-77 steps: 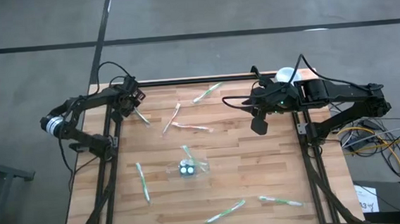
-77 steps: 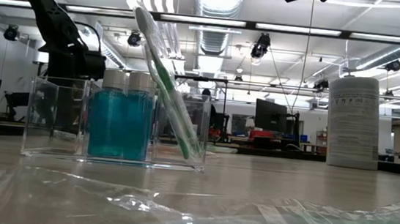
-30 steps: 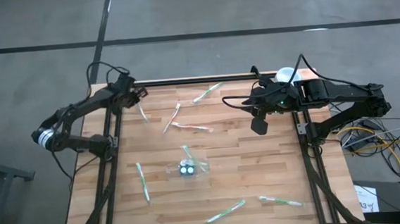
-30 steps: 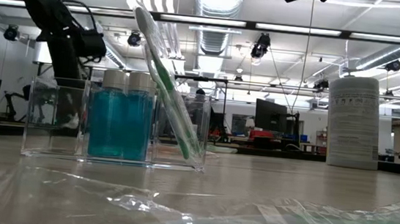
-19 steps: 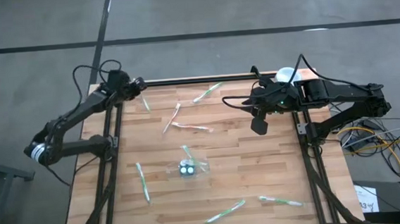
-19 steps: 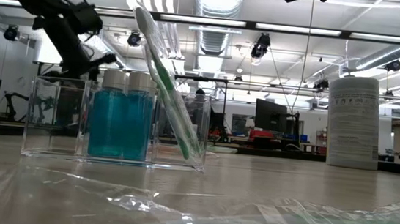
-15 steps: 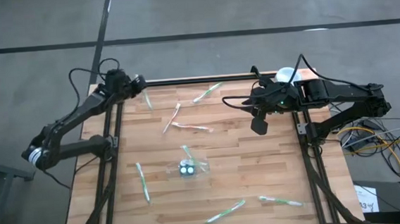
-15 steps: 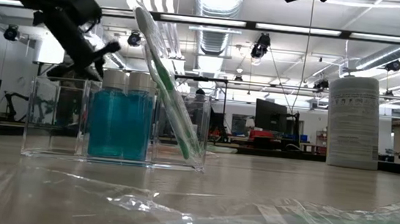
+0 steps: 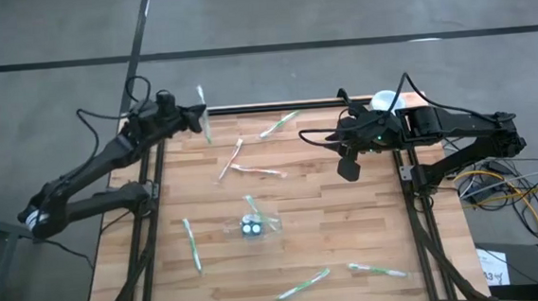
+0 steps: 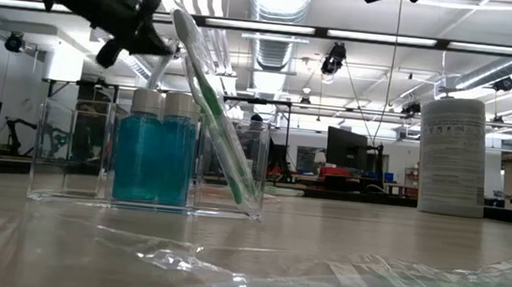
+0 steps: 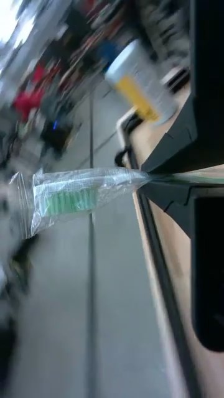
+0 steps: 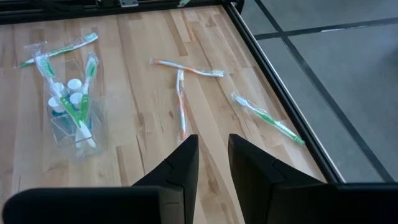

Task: Pick & Place toothbrushing station
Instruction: Put the green toothbrush into the transparent organizer

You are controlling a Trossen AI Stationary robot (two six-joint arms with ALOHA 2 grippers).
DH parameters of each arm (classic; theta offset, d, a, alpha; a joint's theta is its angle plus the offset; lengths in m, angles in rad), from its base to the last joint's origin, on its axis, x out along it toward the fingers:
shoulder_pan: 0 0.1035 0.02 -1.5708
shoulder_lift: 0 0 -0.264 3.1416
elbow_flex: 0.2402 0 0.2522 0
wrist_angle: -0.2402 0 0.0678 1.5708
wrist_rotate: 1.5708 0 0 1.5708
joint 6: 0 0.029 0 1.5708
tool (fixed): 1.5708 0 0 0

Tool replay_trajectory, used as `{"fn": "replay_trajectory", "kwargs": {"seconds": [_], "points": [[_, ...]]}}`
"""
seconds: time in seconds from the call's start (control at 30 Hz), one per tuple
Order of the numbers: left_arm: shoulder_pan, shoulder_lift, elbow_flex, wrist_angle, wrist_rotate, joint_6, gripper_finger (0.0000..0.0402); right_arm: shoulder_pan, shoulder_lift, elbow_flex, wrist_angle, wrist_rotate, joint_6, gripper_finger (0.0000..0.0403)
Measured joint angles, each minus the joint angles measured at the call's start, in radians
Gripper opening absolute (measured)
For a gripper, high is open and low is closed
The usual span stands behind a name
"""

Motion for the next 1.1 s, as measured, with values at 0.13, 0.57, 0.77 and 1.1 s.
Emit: {"fn": "replay_trajectory", "kwargs": {"seconds": [0.13, 0.57, 0.77, 1.1], "points": [[-0.038, -0.035, 0.000, 0.041, 0.148, 0.167, 0.0025, 0.000, 0.000, 0.000, 0.000, 0.000, 0.000, 0.0082], [-0.159, -0.059, 0.000, 0.220, 0.513, 0.131, 0.0029, -0.001, 0.000, 0.000, 0.000, 0.000, 0.000, 0.0082], [-0.317, -0.024, 0.000, 0.307, 0.402, 0.218, 0.0025, -0.001, 0.000, 0.000, 0.000, 0.000, 0.000, 0.0082], [-0.487, 0.165, 0.000, 0.497, 0.279, 0.407, 0.0027, 0.000, 0.000, 0.000, 0.000, 0.000, 0.000, 0.0082]]}}
